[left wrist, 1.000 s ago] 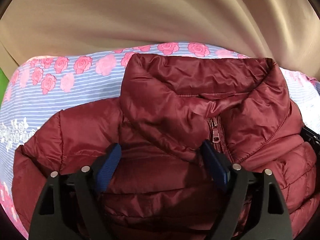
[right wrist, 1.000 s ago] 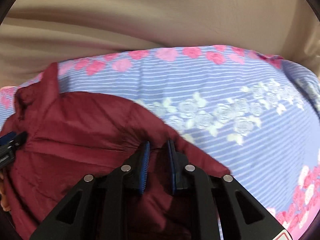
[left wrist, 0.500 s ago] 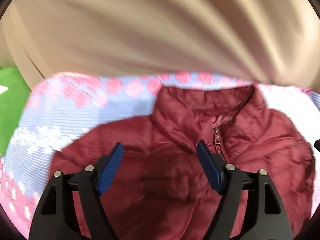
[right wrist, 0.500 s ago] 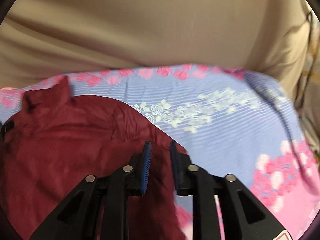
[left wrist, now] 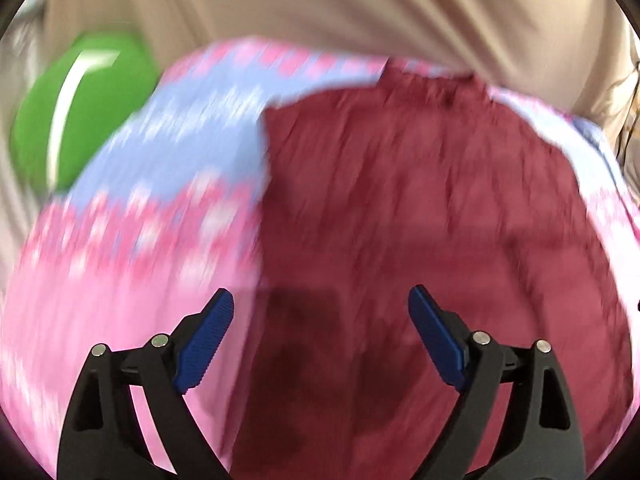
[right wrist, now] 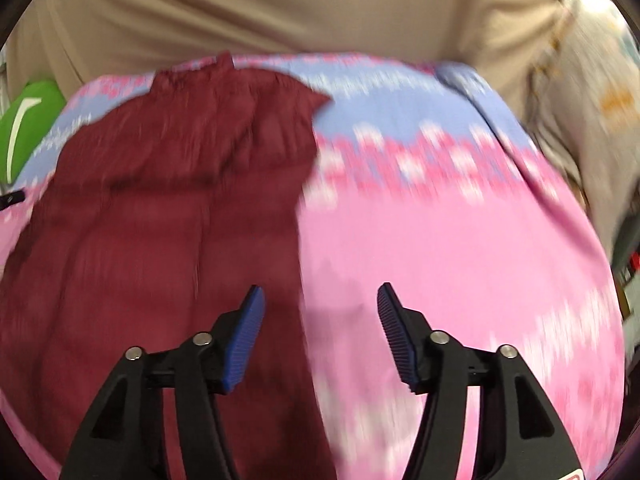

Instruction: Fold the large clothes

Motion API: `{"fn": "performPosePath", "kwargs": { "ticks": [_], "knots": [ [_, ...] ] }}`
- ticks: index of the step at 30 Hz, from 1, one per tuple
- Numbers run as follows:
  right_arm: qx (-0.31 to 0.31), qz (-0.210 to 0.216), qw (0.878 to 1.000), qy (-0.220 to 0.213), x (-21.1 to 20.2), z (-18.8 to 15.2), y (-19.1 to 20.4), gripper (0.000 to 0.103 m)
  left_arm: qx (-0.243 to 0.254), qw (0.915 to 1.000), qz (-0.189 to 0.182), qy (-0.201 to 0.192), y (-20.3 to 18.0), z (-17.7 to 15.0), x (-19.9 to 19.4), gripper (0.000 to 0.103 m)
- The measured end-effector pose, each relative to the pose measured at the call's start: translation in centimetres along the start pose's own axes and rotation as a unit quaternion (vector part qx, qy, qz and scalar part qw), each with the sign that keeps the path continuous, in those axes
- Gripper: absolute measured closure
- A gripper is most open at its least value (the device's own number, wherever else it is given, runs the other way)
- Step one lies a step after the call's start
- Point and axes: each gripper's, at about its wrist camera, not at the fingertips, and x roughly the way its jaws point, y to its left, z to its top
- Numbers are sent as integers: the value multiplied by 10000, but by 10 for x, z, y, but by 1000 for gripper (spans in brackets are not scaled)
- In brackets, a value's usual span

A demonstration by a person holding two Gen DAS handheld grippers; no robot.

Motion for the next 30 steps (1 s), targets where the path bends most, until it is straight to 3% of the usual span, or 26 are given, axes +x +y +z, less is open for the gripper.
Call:
{"fn": "performPosePath", "kwargs": {
  "ticks": [3, 8, 15, 17, 19, 20, 22, 24, 26, 28, 30],
  "knots": [
    [287, -15, 9990, 340, -17, -48, -16, 41, -267, 9989, 81, 373, 27, -52, -12, 16],
    [884, 141, 9935, 710, -28, -109, -35, 40, -923, 9932, -113, 705, 59, -121, -32, 16],
    [1419, 739, 9856, 553, -38, -133, -33, 36, -1036, 9922, -483, 498, 55, -153, -52, 16],
    [1518, 906, 9830, 496, -40, -132, -29, 36, -1040, 9912, -677, 470, 49, -155, -56, 22],
    [1574, 1140, 9799, 453, -40, -132, -21, 36, -911, 9913, -817, 488, 41, -158, -59, 38],
    [1586, 1201, 9790, 445, -41, -131, -18, 39, -842, 9915, -852, 504, 37, -158, -61, 42],
    [1550, 1156, 9802, 431, -42, -129, -12, 49, -691, 9921, -907, 527, 31, -159, -63, 60],
    [1494, 1027, 9824, 446, -44, -129, -4, 75, -618, 9924, -938, 494, 27, -160, -67, 75],
    [1536, 1099, 9812, 403, -49, -130, -1, 91, -548, 9933, -939, 402, 25, -162, -75, 89],
    [1520, 1095, 9819, 271, -59, -130, 1, 97, -526, 9934, -973, 303, 23, -163, -84, 97],
    [1442, 1103, 9833, 116, -74, -128, 1, 99, -523, 9930, -1052, 132, 23, -164, -101, 99]
  ]
}}
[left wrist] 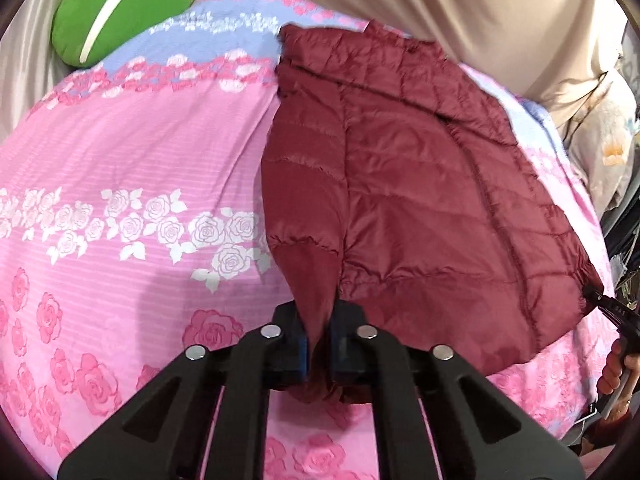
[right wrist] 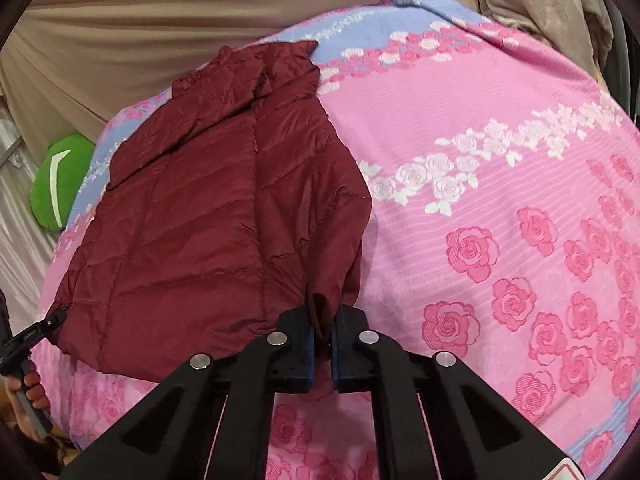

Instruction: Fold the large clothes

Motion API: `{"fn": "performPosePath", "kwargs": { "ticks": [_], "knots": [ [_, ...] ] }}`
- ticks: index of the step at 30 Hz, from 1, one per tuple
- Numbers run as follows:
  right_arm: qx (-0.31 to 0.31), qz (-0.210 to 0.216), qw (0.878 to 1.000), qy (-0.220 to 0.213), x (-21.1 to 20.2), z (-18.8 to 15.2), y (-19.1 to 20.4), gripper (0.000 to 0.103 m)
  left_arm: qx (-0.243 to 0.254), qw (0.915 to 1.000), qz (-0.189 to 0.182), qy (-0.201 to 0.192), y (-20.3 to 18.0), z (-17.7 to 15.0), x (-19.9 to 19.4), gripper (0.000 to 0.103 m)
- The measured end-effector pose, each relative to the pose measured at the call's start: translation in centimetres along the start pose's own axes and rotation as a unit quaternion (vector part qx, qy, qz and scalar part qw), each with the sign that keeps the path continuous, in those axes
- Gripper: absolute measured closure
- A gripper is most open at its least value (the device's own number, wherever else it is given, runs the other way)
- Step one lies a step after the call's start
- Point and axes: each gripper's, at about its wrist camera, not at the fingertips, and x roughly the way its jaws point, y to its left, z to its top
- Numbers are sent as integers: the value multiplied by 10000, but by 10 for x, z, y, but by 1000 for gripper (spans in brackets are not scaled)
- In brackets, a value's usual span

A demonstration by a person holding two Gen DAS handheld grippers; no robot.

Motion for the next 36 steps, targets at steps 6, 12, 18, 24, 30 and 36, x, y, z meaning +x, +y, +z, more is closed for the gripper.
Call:
{"fn": "performPosePath", "kwargs": {
  "ticks": [6, 12, 18, 24, 30, 36],
  "knots": [
    [-622, 113, 9967, -517, -70, 6, 19, 100, 52, 9963, -425, -749, -12, -2, -71, 100],
    [-985, 190, 9840, -1472, -163, 20, 26, 100, 147, 9808, -677, -1824, -19, 2, -164, 100],
    [-712, 508, 9686, -2329, -222, 46, 22, 100, 248, 9649, -585, -2550, -23, 29, -217, 100],
    [-744, 521, 9755, -2005, -166, 96, 33, 100, 353, 9797, -184, -1964, -27, 93, -147, 99],
    [-680, 20, 9934, -924, -19, 173, 43, 100, 276, 9953, 419, -830, -20, 170, 5, 99],
    [-266, -266, 9988, -310, 89, 209, 35, 100, 25, 9938, 1087, -227, -4, 201, 118, 99]
  ]
}}
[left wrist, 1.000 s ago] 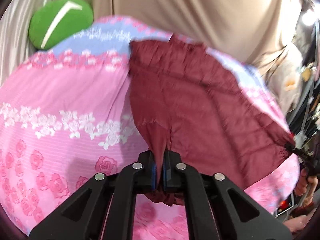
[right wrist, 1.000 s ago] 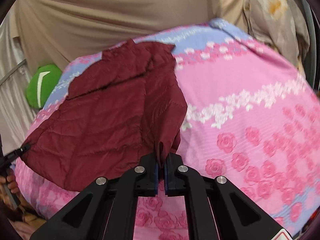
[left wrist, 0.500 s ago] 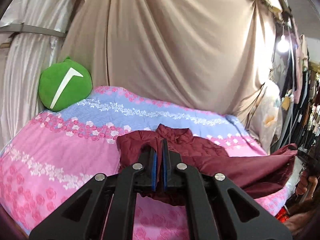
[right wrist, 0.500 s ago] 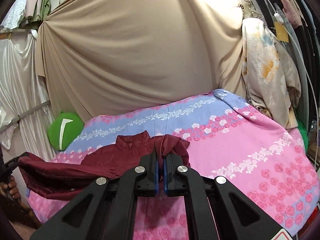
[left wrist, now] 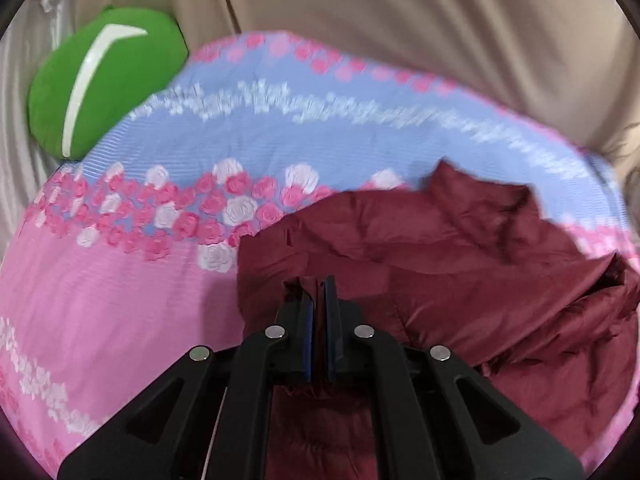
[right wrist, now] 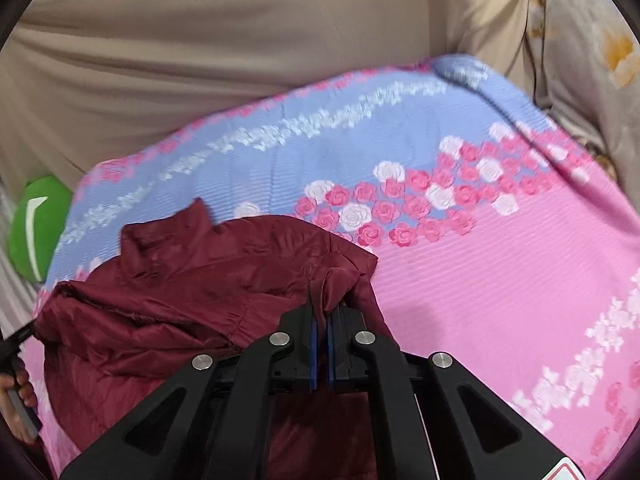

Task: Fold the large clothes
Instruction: 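Lift and fold the hem toward the collar with both tools, then release the hem and open both tools above the folded jacket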

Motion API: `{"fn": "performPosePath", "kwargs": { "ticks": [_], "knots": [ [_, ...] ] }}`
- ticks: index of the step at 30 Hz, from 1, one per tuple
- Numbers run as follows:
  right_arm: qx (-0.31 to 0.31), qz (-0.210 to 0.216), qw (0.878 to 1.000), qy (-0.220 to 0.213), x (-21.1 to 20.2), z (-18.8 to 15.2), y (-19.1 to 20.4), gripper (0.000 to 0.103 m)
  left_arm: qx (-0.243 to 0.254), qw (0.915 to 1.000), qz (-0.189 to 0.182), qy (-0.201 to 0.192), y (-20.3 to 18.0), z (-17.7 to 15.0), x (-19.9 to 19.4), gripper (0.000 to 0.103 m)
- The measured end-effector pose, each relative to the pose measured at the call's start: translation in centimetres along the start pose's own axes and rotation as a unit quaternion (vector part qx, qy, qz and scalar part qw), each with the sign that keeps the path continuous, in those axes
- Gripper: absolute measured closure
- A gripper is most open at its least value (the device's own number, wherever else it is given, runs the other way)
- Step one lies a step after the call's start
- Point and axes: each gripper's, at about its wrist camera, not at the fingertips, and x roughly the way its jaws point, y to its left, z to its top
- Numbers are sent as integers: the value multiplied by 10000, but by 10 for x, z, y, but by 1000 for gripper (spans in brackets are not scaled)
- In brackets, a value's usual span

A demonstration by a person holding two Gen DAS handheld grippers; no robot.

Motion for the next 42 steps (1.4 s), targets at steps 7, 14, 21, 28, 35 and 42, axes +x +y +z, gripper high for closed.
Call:
{"fn": "performPosePath", "kwargs": {
  "ticks": [7, 14, 21, 28, 35, 42],
  "knots": [
    [-107, -391, 9984, 392, 77, 8, 8, 100, 68, 9994, 288, 167, -9, 7, 59, 97],
    [-392, -736, 9959, 361, 107, 11, 22, 100, 107, 9987, 493, 12, -16, 10, 87, 97],
    [-125, -531, 9974, -470, 43, 21, 18, 78, -248, 9981, 197, -525, 3, 11, 37, 62],
    [-1079, 639, 9887, -825, -58, -31, 69, 72, 259, 9888, -49, -1472, -34, -15, -92, 35],
    [-2123, 1653, 9629, 197, -36, -127, 156, 81, 1540, 9836, -759, -544, -137, -87, -60, 35],
    [-1640, 728, 9835, 252, -15, -135, 92, 83, 1251, 9900, 473, -449, -93, -110, -20, 34]
  ]
}}
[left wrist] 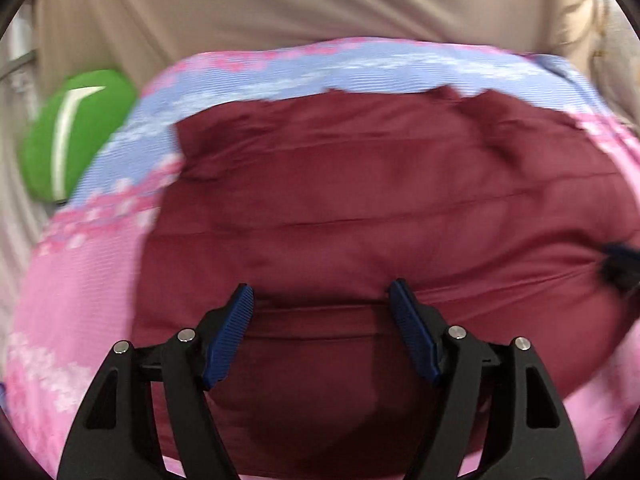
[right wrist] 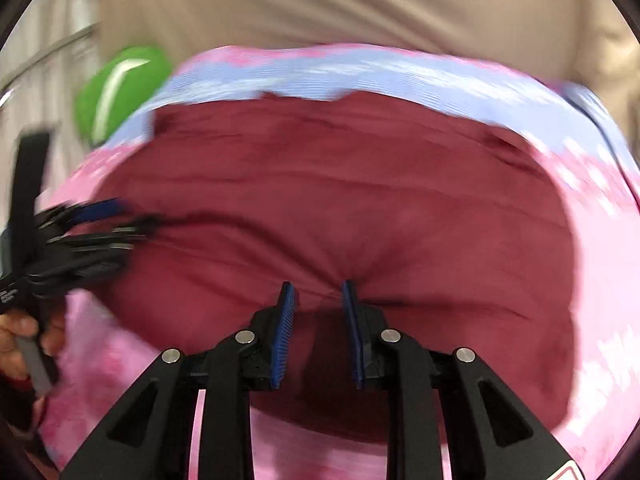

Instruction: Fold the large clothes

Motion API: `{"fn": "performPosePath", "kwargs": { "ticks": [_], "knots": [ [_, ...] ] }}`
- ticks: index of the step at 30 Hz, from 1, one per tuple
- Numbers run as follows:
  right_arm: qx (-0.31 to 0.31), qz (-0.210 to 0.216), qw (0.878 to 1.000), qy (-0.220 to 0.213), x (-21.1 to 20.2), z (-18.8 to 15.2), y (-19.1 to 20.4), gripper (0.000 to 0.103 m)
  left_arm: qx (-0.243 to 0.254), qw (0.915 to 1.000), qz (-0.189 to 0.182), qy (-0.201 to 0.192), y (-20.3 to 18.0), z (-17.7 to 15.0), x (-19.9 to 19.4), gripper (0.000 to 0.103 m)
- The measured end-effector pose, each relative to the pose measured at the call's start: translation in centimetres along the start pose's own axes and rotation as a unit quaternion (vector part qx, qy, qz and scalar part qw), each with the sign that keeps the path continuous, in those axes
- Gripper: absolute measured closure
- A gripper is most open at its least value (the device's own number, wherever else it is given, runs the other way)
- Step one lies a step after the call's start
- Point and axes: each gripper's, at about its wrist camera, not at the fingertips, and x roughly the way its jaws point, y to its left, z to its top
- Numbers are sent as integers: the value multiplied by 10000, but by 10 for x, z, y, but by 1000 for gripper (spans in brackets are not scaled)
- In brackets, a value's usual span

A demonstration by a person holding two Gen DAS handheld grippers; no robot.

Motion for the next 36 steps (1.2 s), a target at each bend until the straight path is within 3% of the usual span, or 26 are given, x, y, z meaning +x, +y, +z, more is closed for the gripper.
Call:
{"fn": "performPosePath", "kwargs": {
  "ticks": [3, 5, 7, 10, 11, 12, 13, 16, 19, 20, 21, 22, 23, 24, 28, 30, 32, 35, 36],
  "knots": [
    [562, -658, 9962, -36, -9, -13, -52, 82, -194, 9985, 503, 72, 34, -9, 5, 29],
    [944, -1273, 9874, -22, -19, -21, -87, 82, -430, 9984, 323, 189, 55, -11, 7, 26],
    [1196, -1576, 9802, -25, -29, -19, -107, 76, -614, 9975, 286, 197, 72, -5, 4, 26],
    [1606, -1329, 9772, -400, -49, 6, -133, 72, -892, 9949, 269, -381, 96, 27, -16, 24],
    [1662, -1184, 9777, -498, -50, 15, -137, 67, -990, 9937, 139, -508, 100, 39, -18, 20],
    [1676, -1008, 9790, -576, -48, 25, -141, 52, -1064, 9924, -43, -618, 104, 52, -17, 8],
    [1668, -824, 9806, -620, -43, 37, -144, 47, -1142, 9907, -267, -695, 111, 68, -10, 7],
    [1854, -587, 9799, -437, -5, 72, -159, 45, -1196, 9888, -829, -324, 121, 98, 28, 7],
    [2014, -280, 9788, -225, 27, 89, -161, 45, -1379, 9839, -1130, 87, 122, 107, 66, 8],
    [2051, -216, 9784, -128, 42, 94, -160, 45, -1510, 9821, -1118, 146, 122, 108, 78, 11],
    [2067, -234, 9781, -7, 54, 96, -159, 57, -1590, 9806, -1127, 186, 121, 106, 84, 27],
    [2067, -318, 9779, 88, 62, 97, -159, 72, -1672, 9780, -1204, 313, 122, 106, 92, 57],
    [2041, -352, 9782, 147, 68, 100, -156, 90, -1753, 9760, -1231, 393, 120, 104, 95, 76],
    [1991, -308, 9794, 100, 66, 105, -151, 96, -1848, 9734, -1280, 439, 122, 104, 96, 103],
    [1572, -92, 9837, -866, 14, 127, -122, 98, -1728, 9809, -864, -214, 135, 114, 59, 103],
    [1424, -101, 9818, -1255, -1, 135, -115, 98, -1807, 9804, -750, -231, 144, 117, 56, 103],
    [1354, -507, 9842, -1024, 19, 140, -118, 98, -1711, 9841, -482, -29, 143, 117, 71, 103],
    [1431, -1013, 9844, 142, 98, 126, -138, 95, -1557, 9856, -188, 634, 133, 103, 127, 102],
    [1465, -995, 9840, 203, 109, 121, -142, 95, -1608, 9843, -264, 677, 132, 98, 139, 102]
  ]
}}
